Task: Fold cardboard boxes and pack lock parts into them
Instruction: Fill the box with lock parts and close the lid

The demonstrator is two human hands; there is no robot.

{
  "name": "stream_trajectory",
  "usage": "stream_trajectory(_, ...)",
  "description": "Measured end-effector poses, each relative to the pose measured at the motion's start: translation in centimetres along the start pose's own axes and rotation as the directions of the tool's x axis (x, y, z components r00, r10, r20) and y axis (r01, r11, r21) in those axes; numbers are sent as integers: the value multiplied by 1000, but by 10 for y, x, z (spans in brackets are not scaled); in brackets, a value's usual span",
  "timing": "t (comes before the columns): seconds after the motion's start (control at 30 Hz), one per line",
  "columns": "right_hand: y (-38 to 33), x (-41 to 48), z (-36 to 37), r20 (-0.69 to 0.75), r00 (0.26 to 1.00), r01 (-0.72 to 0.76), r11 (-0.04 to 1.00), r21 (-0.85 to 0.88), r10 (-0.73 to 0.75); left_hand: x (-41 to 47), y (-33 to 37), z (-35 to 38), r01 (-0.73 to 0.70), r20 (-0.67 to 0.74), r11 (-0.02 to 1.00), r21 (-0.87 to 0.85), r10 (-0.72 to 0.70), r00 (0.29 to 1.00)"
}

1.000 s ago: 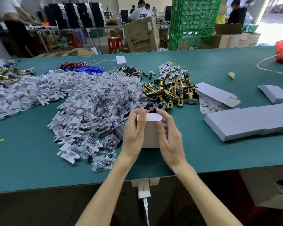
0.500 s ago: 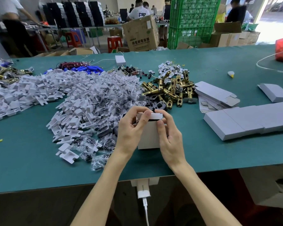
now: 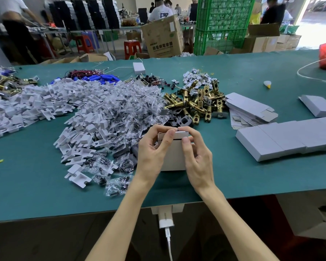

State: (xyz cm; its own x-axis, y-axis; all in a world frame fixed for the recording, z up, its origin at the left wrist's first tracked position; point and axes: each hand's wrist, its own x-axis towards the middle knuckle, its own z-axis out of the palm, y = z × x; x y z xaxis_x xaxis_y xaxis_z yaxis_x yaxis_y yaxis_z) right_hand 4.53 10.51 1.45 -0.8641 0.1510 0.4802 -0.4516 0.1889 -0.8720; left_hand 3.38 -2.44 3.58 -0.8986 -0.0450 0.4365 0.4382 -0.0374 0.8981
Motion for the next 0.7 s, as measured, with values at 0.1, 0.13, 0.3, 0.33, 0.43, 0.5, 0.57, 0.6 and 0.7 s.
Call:
stream_trajectory(0.1, 0, 0, 0, 11, 1000, -6, 999, 37, 5, -2, -1, 0, -5, 5, 1000, -14, 5, 1000)
stream_trajectory(0.13, -1, 0, 0, 24, 1000, -11, 999, 42, 10, -2, -1, -1, -6, 10, 1000, -19, 7, 1000)
stream_trajectory(0.3, -3, -2, -2, 60, 998, -14, 999, 47, 12, -1, -1, -4, 9, 45, 998, -56, -7, 999)
stream_trajectory(0.33, -3, -2, -2, 64, 998, -20, 998, 53, 17, -1, 0, -4, 23, 53, 997, -72, -19, 998)
stream_trajectory(0.43, -4, -1, -3, 67, 997, -50, 995, 84, 44, -1, 0, -4, 58, 64, 993, -99, -52, 997)
stream_trajectory(0.5, -5, -1, -3, 64, 997, -59, 994, 96, 53, -1, -1, -4, 64, 73, 992, -107, -56, 996)
stream_trajectory(0.57, -6, -2, -3, 65, 996, -60, 993, 102, 53, -2, -3, -5, 72, 86, 991, -117, -62, 994)
stream_trajectory(0.6, -6, -2, -3, 64, 997, -58, 993, 103, 52, -2, -4, -5, 79, 96, 988, -129, -67, 993)
stream_trajectory(0.7, -5, -1, -3, 60, 997, -54, 993, 100, 49, -4, -5, -6, 100, 139, 977, -188, -74, 988)
